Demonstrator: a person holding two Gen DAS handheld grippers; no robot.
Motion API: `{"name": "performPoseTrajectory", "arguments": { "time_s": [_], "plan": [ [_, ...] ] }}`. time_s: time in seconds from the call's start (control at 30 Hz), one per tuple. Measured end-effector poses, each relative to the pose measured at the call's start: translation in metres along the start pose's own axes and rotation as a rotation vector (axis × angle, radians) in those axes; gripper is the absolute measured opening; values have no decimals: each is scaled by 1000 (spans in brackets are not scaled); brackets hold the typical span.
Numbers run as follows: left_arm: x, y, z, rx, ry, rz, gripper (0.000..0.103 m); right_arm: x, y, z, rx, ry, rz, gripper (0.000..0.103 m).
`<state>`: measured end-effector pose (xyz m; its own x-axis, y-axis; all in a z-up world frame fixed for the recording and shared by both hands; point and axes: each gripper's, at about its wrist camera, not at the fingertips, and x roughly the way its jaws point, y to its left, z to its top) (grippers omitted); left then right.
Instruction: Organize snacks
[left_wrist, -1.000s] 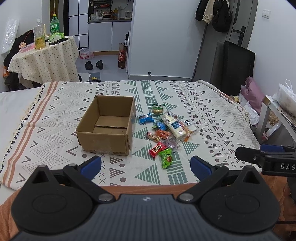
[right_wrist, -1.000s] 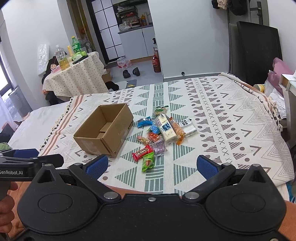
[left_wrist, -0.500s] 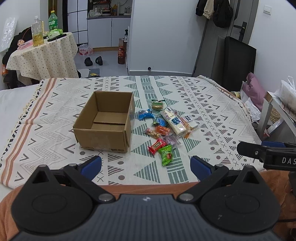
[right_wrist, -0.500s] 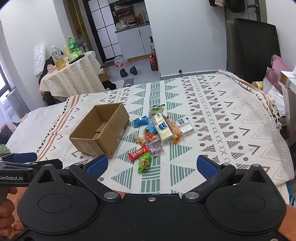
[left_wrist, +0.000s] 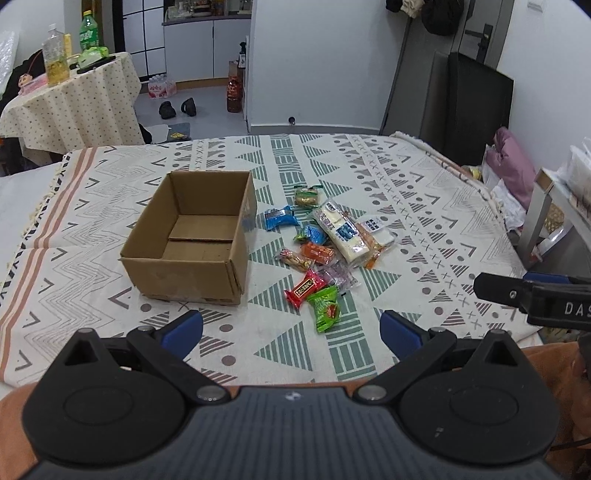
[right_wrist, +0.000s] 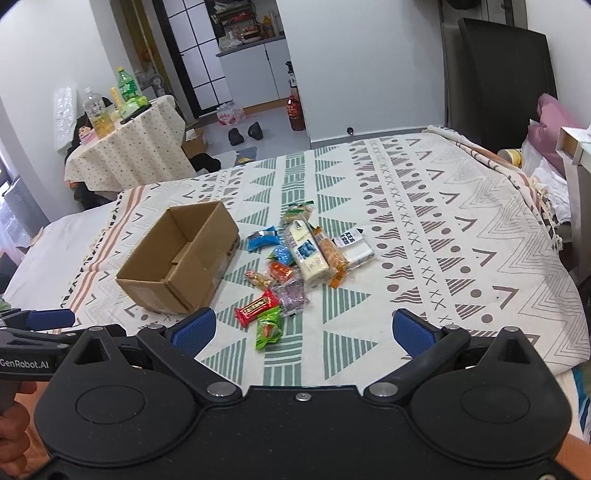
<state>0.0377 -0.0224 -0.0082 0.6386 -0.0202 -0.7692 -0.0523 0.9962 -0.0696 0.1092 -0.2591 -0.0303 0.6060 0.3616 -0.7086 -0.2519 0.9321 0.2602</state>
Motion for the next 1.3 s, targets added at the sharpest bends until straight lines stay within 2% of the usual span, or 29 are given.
{"name": "performPoseTrajectory", "arguments": {
  "time_s": [0.4,0.67,1.13,1.3],
  "plan": [
    [42,-4,14,-33,54,-5,101,36,-17,12,36,47,13,103],
    [69,-8,20,-48,84,-11,100,65,-28,21,124,100,81,103],
    [124,-8,24,-116,183,-18,87,117,-37,35,194,183,107,103],
    [143,-7,31,-142,195,-11,84,141,-42,39,222,211,102,102]
  ]
}}
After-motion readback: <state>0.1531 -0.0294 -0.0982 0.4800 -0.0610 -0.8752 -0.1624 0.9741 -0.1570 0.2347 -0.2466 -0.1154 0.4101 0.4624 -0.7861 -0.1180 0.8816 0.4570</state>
